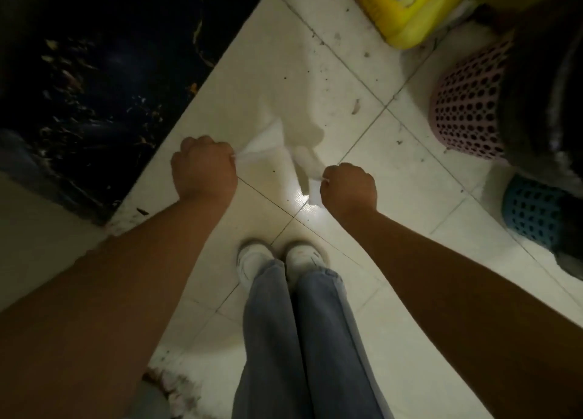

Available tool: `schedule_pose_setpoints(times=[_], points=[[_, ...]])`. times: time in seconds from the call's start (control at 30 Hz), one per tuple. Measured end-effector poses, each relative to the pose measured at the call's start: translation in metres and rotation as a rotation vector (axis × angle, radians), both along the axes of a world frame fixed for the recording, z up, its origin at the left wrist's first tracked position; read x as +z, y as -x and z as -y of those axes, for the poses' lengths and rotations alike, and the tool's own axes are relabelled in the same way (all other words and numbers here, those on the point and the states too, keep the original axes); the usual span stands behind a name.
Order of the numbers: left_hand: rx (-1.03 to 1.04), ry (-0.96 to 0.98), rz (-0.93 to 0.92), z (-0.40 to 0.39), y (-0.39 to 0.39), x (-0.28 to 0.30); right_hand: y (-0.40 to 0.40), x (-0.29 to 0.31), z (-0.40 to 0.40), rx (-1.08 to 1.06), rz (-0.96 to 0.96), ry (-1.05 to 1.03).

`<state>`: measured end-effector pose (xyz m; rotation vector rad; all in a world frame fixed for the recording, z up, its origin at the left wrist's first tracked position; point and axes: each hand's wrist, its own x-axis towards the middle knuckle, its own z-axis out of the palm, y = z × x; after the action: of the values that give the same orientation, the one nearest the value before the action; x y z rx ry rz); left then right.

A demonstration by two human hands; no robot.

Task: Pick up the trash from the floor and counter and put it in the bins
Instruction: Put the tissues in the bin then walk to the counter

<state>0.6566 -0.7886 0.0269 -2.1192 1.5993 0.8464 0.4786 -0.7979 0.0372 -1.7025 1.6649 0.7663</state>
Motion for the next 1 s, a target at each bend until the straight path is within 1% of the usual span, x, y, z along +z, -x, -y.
schedule_pose_setpoints(times=[0.07,0.17,0.23,0.37,0.43,0.5,0.6,0.67,0.8,0.9,1.0], points=[[-0.025,-0.004,-0.04,0.0,0.018,0.048,0.008,0.044,0.006,-0.117,0.051,0.006],[-0.072,0.003,-0.095,0.009,0.05,0.125,0.035,0.118,0.016,-0.38,0.165,0.066],[-0.088,0.026,-0.165,0.017,0.078,0.178,0.063,0.172,0.02,-0.54,0.236,0.117],[-0.144,0.036,-0.287,0.032,0.15,0.268,0.144,0.276,0.019,-0.834,0.288,0.25],[-0.2,0.054,-0.339,0.043,0.195,0.302,0.192,0.309,0.012,-1.016,0.303,0.361],[-0.229,0.091,-0.388,0.055,0.246,0.329,0.241,0.328,0.0,-1.151,0.317,0.452],[-0.26,0.11,-0.444,0.065,0.331,0.352,0.314,0.338,-0.015,-1.367,0.394,0.525],[-0.283,0.105,-0.455,0.062,0.389,0.355,0.362,0.339,-0.023,-1.533,0.445,0.536],[-0.243,0.051,-0.435,0.042,0.498,0.34,0.456,0.331,-0.043,-1.713,0.398,0.538],[-0.166,-0.012,-0.419,0.025,0.564,0.328,0.521,0.325,-0.063,-1.749,0.38,0.51],[-0.174,0.003,-0.317,0.021,0.607,0.316,0.56,0.31,-0.07,-1.7,0.391,0.435]])
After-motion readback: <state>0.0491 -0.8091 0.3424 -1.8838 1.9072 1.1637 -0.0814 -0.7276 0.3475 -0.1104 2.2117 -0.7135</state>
